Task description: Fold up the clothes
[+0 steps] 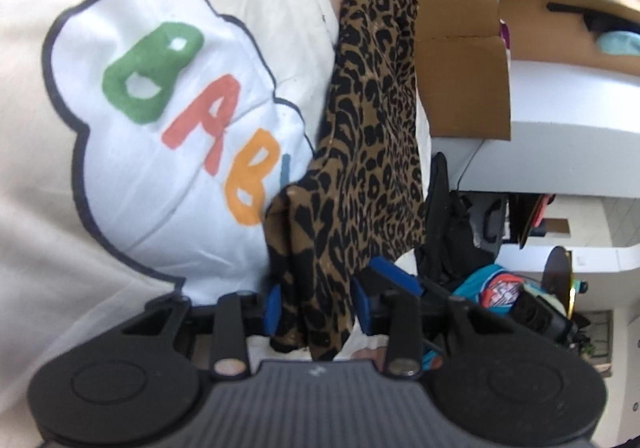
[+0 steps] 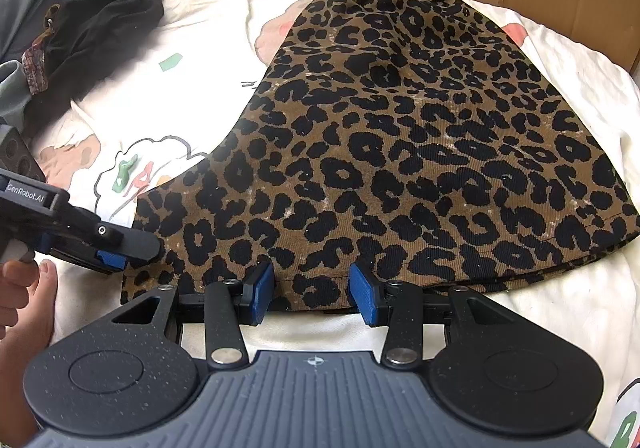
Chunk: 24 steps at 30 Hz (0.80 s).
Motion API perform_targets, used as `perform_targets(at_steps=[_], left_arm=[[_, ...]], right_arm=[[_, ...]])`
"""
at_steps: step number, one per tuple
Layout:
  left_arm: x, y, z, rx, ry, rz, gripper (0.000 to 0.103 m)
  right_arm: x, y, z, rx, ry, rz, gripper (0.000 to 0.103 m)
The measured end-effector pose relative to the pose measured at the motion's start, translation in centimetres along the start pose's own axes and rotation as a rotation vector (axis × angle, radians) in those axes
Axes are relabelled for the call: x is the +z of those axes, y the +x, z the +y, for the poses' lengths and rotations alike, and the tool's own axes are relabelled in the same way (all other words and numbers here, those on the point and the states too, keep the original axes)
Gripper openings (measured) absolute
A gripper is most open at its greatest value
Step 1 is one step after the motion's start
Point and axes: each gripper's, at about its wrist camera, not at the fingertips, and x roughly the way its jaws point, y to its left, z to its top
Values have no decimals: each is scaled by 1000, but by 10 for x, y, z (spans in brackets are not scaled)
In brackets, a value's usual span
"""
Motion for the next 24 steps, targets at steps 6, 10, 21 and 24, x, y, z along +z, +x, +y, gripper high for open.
perform_targets(at_steps=[6, 10, 21, 24], left_arm=[[-5, -1, 7, 2, -14, 15, 26], [-6, 3, 6, 16, -7, 24, 14], [-3, -14, -6, 41, 35, 7, 7], [-2, -20, -10, 53, 44, -1, 7]], right_arm=[[0, 0, -1, 1, 2, -1, 50], [0, -1, -1, 0, 8, -5, 50], [3, -25, -29, -48, 96, -109, 50], [6, -30, -50, -87, 129, -130, 50]])
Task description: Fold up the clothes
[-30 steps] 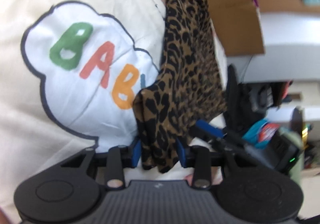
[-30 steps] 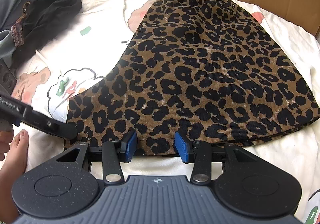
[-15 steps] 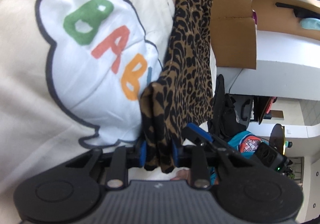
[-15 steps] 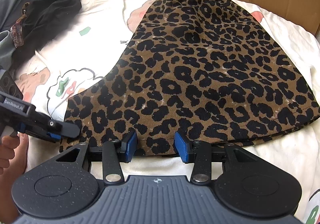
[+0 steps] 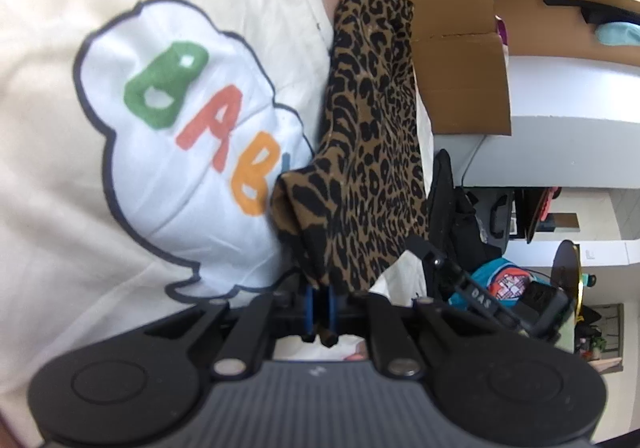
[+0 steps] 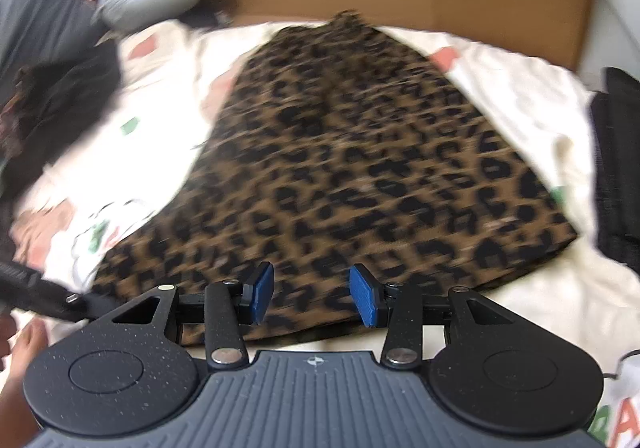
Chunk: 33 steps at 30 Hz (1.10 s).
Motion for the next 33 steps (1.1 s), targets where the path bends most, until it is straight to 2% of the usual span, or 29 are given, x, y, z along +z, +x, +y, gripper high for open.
perform_targets(at_steps=[9, 12, 20, 27, 28, 31, 33], left_arm=[[1, -10, -6, 61, 24, -19, 7], [2, -14, -8, 82, 35, -21, 7], [7, -17, -8, 135, 53, -14, 7], [10, -16, -7, 150, 56, -11, 7], [10, -16, -7, 150, 56, -11, 7], [9, -15, -9, 151, 55, -13, 7], [9, -14, -8, 150, 54, -12, 7]], right_arm=[[15, -7, -74, -151, 120, -75, 50], [20, -3, -94, -165, 145, -87, 50], [27, 24, -125, -162, 163, -62, 50], [27, 38, -139, -81, 187, -30, 49], [27, 37, -140, -66, 193, -27, 43], [25, 35, -144, -20, 213, -6, 32], [24, 33, -146, -5, 221, 7, 32]])
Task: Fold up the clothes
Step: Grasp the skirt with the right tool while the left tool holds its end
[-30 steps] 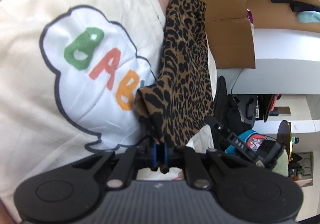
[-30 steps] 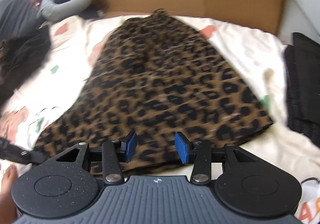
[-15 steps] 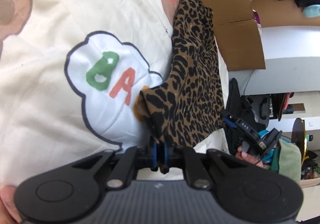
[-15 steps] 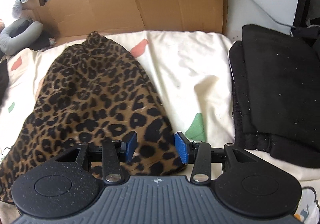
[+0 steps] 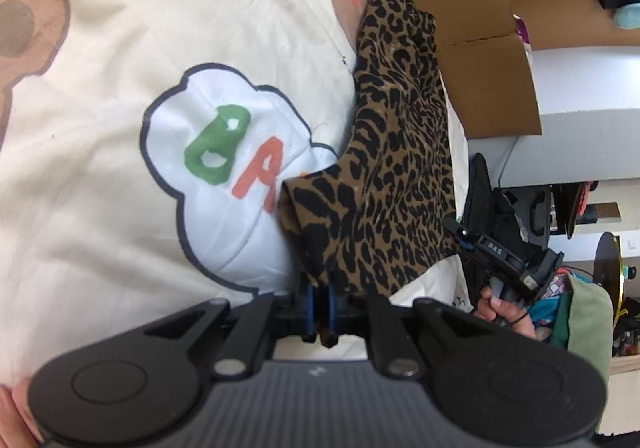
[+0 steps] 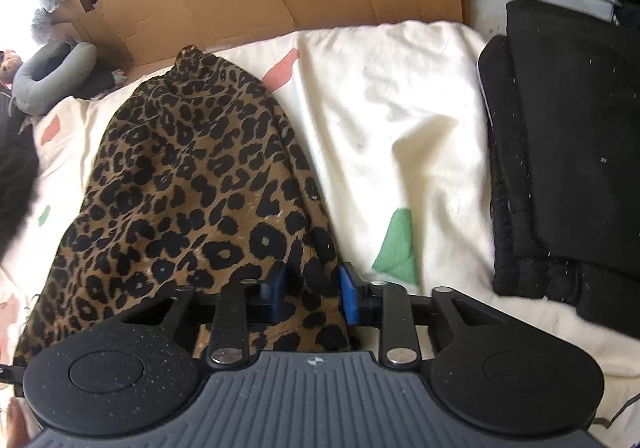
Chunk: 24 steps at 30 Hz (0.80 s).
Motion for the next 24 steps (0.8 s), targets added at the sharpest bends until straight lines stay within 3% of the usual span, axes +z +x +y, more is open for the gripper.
perform_targets(at_steps=[5, 7, 10, 24], left_arm=[[1, -1, 0, -4, 1, 12, 7], [1, -3, -1, -7, 3, 11, 7], [2, -9, -5, -10, 6, 8, 7], [27, -83, -44, 32, 108, -60, 7]], right_arm=[[0, 4, -14, 50, 83, 42, 33], [2, 5, -19, 72, 117, 53, 15], [5, 3, -19, 93, 141, 59, 4], [5, -40, 16, 207, 164, 69, 3]])
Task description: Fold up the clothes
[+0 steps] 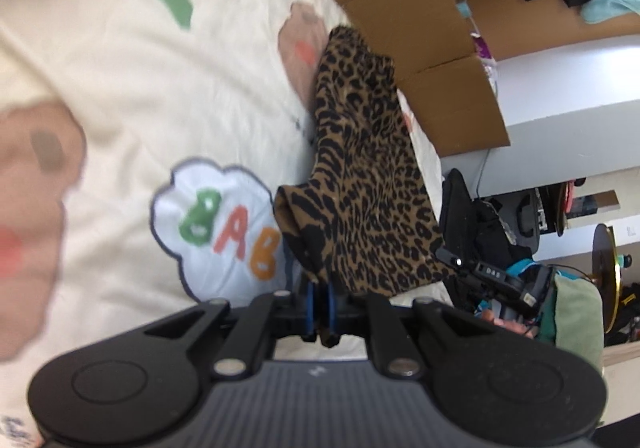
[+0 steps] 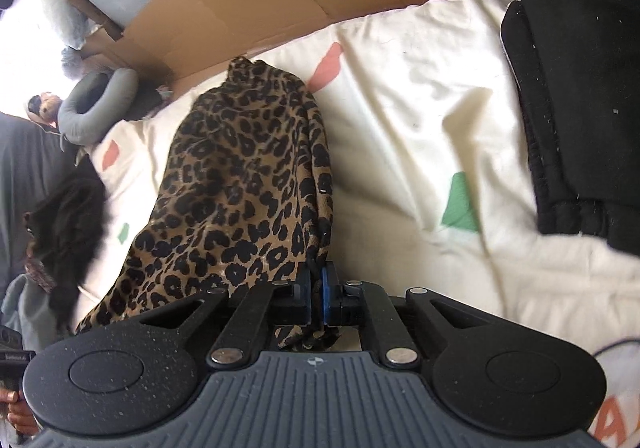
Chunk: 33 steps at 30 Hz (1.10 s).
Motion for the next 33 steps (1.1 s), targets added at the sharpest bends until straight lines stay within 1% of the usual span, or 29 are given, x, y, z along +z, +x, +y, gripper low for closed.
perform_targets(at_steps=[3, 6, 9, 12, 15, 22, 27, 29, 33], left_arm=[[12, -14, 1, 33, 26, -16, 7], [21, -27, 6, 73, 43, -25, 7], [24, -34, 12, 106, 55, -23, 7], [25, -39, 19, 127, 64, -10, 7], [25, -35, 29, 133, 56, -2, 7], [14, 1, 63, 148, 11, 41, 7], [11, 8, 79, 145, -26, 52, 7], [13, 10, 81, 142, -33, 55, 8], [13, 11, 87, 121, -50, 55, 12]], right_arm=[[-11, -3, 7, 50, 23, 13, 2], [-24, -3, 12, 85, 53, 45, 2], [-40, -1, 19, 110, 72, 79, 2], [-53, 2, 26, 117, 81, 98, 2], [-62, 3, 25, 116, 110, 101, 2], [-68, 15, 11, 77, 130, 118, 2], [-75, 27, -3, 72, 160, 150, 3], [-74, 31, -5, 68, 165, 159, 5], [-74, 37, -9, 71, 164, 173, 16]])
